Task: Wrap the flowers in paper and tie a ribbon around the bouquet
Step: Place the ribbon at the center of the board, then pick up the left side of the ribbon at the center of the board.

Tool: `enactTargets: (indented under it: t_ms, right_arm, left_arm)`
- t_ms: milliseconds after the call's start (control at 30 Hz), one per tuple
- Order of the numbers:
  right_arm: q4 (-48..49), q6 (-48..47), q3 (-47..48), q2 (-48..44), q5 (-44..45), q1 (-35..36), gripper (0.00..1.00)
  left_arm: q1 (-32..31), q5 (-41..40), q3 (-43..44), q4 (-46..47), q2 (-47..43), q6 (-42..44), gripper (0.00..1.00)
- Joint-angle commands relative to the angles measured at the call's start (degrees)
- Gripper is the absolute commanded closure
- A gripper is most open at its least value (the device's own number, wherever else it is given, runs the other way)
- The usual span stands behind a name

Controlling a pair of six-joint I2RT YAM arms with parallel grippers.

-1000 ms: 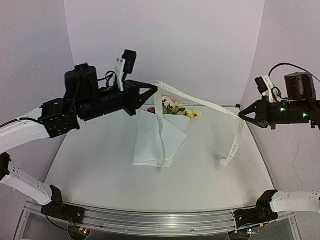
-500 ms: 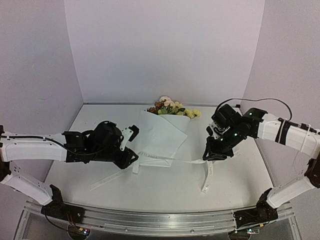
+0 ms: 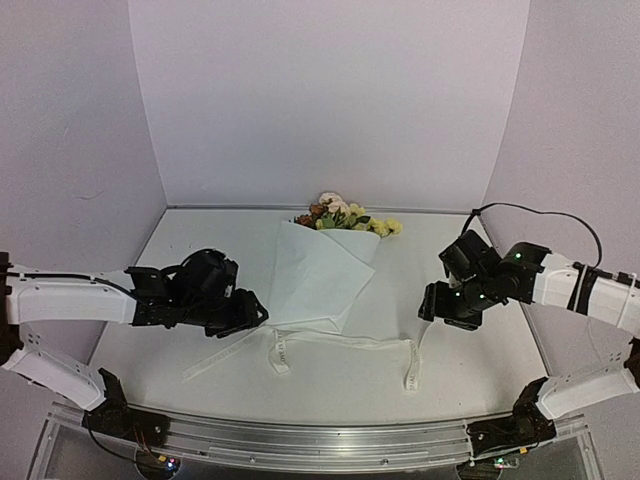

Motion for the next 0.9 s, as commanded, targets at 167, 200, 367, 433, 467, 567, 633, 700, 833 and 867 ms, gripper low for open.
enactTargets:
  t_ms: [167, 200, 367, 433, 467, 567, 633, 700, 833, 867]
  right_arm:
    - [4.17, 3.82, -4.50, -2.62, 10.97, -0.25, 0.35]
    - [4.45, 4.23, -4.91, -3.08, 11.23, -0.26, 0.35]
    - [5.29, 4.81, -7.00, -5.32, 12.62, -0.49, 0.35]
    - [5.32, 4.88, -7.82, -6.21, 13.27, -0.73, 0.34]
    - [5.30, 4.93, -8.21, -6.57, 13.49, -0.94, 0.34]
    - [5.37, 5.15, -9.00, -7.05, 13.46, -1.81, 0.34]
    - [5.50, 5.23, -9.35, -7.21, 13.20, -2.31, 0.34]
    - [5.69, 5.22, -9.47, -7.03, 12.94, -2.80, 0.34]
    - [6.04, 5.13, -9.24, -5.84, 12.48, -3.61, 0.34]
    - [6.23, 5.06, -9.14, -5.43, 12.28, -3.83, 0.34]
  left_arm:
    - [1.00, 0.40, 5.40, 6.57, 18.48, -15.36, 0.49]
    - [1.08, 0.15, 6.24, 7.05, 19.42, -16.28, 0.50]
    - [0.99, -1.92, 8.24, 8.85, 21.40, -19.88, 0.53]
    - [0.95, -2.83, 8.75, 8.20, 21.61, -20.43, 0.53]
    - [1.00, -2.86, 9.20, 7.71, 22.04, -20.63, 0.53]
    - [1.00, -4.08, 11.91, 4.45, 24.47, -20.81, 0.54]
    - [0.99, -4.75, 12.98, 2.90, 25.64, -21.24, 0.55]
    - [0.98, -4.84, 13.26, 2.46, 26.34, -21.58, 0.57]
    - [0.99, -4.87, 13.81, 2.15, 27.59, -21.75, 0.59]
    - [0.99, -4.78, 13.82, 2.25, 27.89, -21.81, 0.60]
